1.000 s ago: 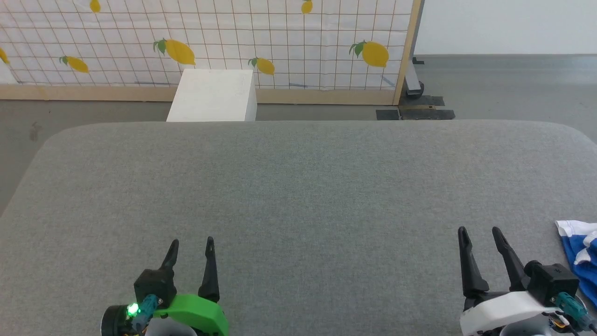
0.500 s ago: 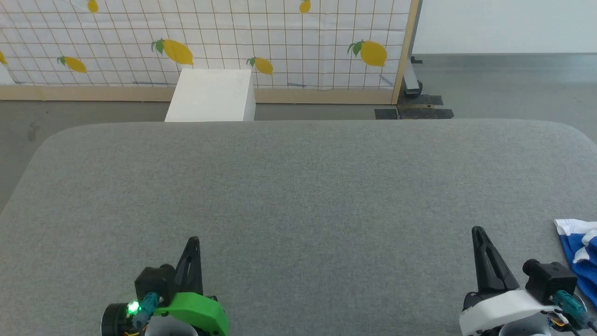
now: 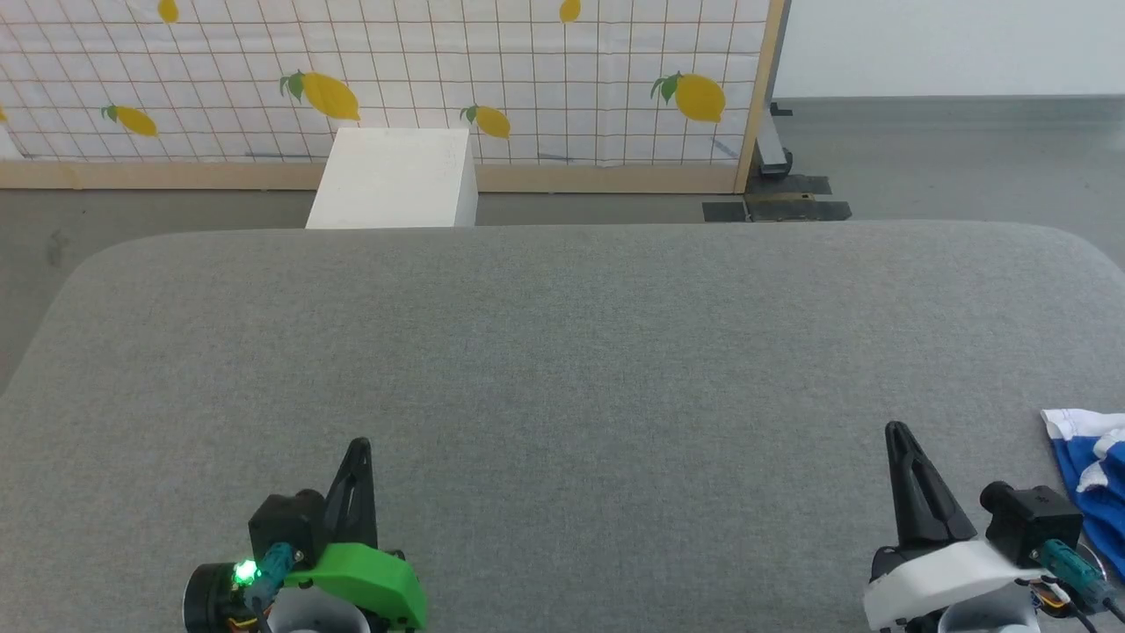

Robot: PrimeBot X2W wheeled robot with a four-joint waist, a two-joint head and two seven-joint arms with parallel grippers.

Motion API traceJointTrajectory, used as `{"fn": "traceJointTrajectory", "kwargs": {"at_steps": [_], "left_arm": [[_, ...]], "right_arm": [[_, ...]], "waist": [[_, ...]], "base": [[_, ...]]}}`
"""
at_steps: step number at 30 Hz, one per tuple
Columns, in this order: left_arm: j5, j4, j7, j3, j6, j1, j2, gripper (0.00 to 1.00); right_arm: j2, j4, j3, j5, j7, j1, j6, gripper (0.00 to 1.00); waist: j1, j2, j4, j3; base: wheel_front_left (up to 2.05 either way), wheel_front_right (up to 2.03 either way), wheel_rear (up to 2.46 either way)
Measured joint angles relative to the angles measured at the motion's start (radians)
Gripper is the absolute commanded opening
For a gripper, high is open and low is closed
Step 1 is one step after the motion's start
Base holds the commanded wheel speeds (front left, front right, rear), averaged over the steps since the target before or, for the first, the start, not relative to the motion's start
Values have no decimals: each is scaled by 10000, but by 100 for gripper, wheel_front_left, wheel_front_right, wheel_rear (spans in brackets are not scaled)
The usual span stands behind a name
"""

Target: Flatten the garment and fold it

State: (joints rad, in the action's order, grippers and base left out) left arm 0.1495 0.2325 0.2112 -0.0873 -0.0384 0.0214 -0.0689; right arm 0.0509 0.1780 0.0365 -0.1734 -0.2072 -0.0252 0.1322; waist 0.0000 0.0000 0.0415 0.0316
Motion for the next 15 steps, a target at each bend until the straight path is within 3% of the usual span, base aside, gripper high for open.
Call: {"fn": "traceJointTrajectory", "kwargs": {"at_steps": [15], "left_arm": [[-132, -337, -313, 113, 36, -4, 12, 0]], "right_arm": [[0, -238, -44, 265, 314, 3, 0, 0]], "waist": [[0, 0, -61, -46]], "base": [[0, 0, 0]]}}
